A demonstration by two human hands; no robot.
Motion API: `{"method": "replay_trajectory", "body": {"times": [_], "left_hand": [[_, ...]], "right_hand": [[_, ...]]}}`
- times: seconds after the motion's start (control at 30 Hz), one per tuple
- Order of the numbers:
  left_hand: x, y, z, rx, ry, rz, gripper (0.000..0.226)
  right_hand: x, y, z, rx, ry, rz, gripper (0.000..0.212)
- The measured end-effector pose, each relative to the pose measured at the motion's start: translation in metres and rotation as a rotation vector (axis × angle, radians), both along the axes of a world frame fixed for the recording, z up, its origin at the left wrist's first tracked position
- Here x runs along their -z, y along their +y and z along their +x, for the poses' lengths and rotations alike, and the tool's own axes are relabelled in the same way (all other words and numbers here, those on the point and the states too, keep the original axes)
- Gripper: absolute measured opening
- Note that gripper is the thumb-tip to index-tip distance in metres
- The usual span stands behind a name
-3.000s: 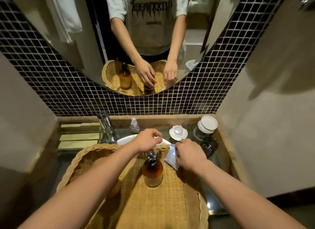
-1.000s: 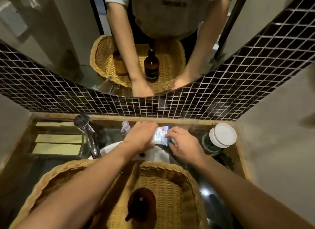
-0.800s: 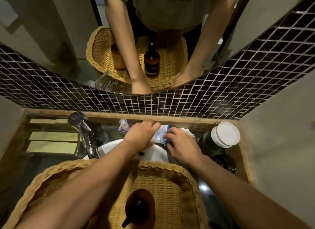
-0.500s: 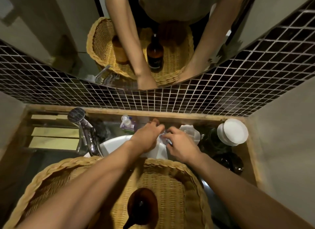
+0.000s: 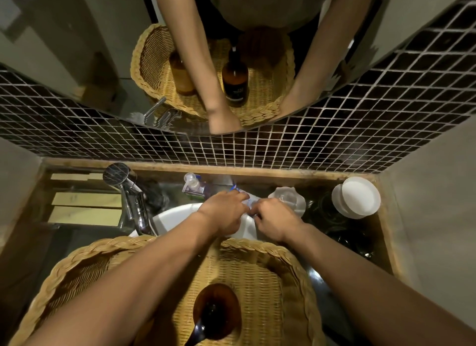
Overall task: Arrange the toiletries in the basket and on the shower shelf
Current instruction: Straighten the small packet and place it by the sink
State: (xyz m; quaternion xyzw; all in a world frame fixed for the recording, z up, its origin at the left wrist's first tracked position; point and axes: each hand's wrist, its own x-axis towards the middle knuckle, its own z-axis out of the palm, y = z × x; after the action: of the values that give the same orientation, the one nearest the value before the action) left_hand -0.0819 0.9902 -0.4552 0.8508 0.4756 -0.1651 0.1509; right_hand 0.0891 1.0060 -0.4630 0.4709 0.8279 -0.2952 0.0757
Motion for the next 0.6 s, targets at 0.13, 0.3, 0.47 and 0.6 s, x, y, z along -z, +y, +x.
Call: {"method": "replay_trajectory", "body": {"times": [0.13, 0.3, 0.47, 0.6], "left_hand": [[-0.001, -0.003, -0.001, -0.053, 0.068, -0.014, 0.054], [-0.001, -0.009, -0.002, -0.189, 0.072, -0.030, 0.048], [-0.003, -0.009, -0.001, -0.228, 0.024, -0.076, 0.049], [-0.003, -0.008, -0.004, -0.269, -0.044, -0.109, 0.052]], "right_hand": [[-0.001, 0.002, -0.009, -0.009, 0.017, 0.000, 0.027], [-0.003, 0.000, -0.017, -0.012, 0.027, 0.004, 0.030], [-0.004, 0.002, -0.021, -0.042, -0.003, -0.024, 0.031], [-0.004, 0.008, -0.024, -0.043, -0.042, -0.036, 0.027]]}}
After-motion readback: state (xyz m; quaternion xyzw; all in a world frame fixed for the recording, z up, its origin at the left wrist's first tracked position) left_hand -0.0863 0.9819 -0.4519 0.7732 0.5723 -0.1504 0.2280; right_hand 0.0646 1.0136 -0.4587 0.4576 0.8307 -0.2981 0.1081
